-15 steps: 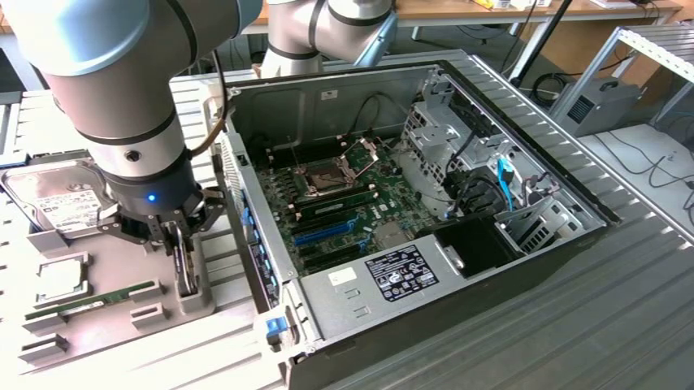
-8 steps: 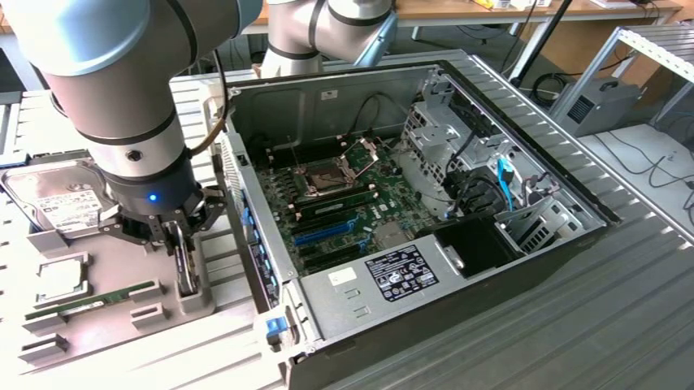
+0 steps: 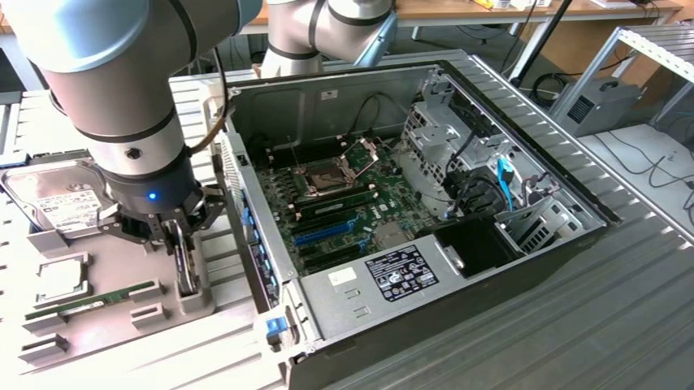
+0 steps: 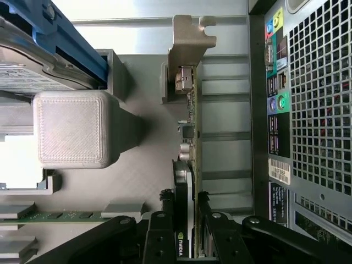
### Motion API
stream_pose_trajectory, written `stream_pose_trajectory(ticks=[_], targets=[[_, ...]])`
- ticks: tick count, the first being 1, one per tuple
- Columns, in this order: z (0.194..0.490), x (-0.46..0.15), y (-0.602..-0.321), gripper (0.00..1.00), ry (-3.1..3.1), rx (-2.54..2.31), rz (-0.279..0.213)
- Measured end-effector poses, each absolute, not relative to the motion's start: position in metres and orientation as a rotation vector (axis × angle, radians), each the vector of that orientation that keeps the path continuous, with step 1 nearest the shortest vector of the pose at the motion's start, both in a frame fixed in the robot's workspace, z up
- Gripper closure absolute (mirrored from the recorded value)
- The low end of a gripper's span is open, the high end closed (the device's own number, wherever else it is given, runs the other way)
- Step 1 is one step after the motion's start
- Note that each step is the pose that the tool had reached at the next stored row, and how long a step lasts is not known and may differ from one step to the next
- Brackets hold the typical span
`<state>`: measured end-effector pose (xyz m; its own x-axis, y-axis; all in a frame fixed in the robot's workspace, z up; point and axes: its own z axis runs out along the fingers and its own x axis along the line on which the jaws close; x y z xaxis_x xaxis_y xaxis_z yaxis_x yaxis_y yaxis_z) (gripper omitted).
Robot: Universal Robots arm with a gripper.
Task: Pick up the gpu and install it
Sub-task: 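Pick up the gpu and move the gpu toward the slot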
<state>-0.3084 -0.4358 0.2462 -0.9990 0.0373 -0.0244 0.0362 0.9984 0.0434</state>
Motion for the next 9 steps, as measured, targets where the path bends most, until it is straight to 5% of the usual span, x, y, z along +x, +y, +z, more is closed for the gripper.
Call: stream_pose_trajectory(ticks=[9], targets=[[0.286, -0.308, -0.436, 0.73, 3.115, 0.057, 0.065]])
